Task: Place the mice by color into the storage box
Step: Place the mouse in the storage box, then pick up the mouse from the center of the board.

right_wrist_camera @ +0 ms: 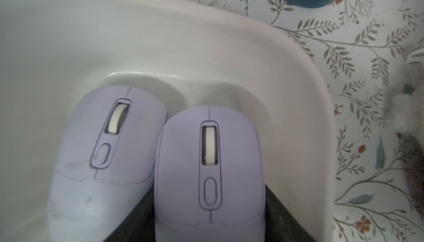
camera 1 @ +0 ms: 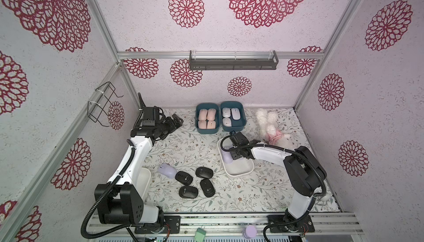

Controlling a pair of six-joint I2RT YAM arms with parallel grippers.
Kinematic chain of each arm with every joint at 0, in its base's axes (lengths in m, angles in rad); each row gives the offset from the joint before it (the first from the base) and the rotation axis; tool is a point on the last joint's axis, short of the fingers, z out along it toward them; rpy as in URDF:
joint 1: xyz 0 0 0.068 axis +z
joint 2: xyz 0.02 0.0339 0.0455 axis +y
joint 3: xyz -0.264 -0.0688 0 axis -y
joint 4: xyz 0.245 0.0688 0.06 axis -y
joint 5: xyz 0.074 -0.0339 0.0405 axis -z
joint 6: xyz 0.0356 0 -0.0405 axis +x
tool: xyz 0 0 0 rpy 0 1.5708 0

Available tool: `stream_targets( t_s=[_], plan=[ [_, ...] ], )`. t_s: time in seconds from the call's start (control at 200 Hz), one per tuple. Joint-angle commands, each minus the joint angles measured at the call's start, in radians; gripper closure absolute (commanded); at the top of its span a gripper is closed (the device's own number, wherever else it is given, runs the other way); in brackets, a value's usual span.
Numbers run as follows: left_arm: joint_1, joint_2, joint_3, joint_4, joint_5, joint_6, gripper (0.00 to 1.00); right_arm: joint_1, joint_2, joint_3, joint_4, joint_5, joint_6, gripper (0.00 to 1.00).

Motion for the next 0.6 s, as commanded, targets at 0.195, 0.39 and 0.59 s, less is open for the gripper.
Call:
stream_targets(
  t_s=[0.195,0.39,0.59],
  plan=[
    [-0.002,0.001,0.038,-0.025,-0.034,0.03,0.03,0.005,-0.088,0.053,-0.041,0.06,0.021,0.28],
    [0.032,-0.052,0.033,-0.046,-0.18,0.045,0.03,0.153,-0.144,0.144,-0.07,0.079,0.069,0.29],
    [0.158,-0.131,-0.005,-0.033,-0.304,-0.008,0.03,0.4,0.008,0.244,0.106,-0.07,0.065,0.23]
  ],
)
